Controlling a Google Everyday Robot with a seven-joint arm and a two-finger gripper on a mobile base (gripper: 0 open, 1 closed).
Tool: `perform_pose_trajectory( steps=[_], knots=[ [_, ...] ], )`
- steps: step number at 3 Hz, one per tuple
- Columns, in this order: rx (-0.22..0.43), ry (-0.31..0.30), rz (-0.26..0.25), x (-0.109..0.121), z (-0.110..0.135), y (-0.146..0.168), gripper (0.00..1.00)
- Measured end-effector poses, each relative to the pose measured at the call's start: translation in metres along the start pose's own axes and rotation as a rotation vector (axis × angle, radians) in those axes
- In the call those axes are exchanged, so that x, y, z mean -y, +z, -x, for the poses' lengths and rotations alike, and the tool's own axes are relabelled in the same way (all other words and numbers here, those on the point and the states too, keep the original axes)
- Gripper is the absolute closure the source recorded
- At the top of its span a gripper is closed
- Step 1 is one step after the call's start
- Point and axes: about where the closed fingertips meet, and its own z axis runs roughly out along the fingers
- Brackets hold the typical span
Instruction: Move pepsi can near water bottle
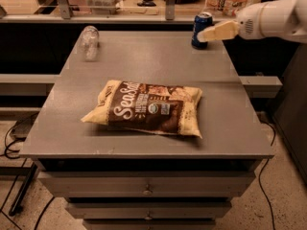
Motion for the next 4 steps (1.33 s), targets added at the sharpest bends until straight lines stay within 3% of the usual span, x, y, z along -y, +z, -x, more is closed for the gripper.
perform_pose_trajectory(
  steps=[2,4],
  knots=[
    [0.075,0.109,-0.059,0.01,0.005,0.073,0.0],
    [0.092,0.175,-0.136,0.046,-0.006,0.115,0.03]
  ],
)
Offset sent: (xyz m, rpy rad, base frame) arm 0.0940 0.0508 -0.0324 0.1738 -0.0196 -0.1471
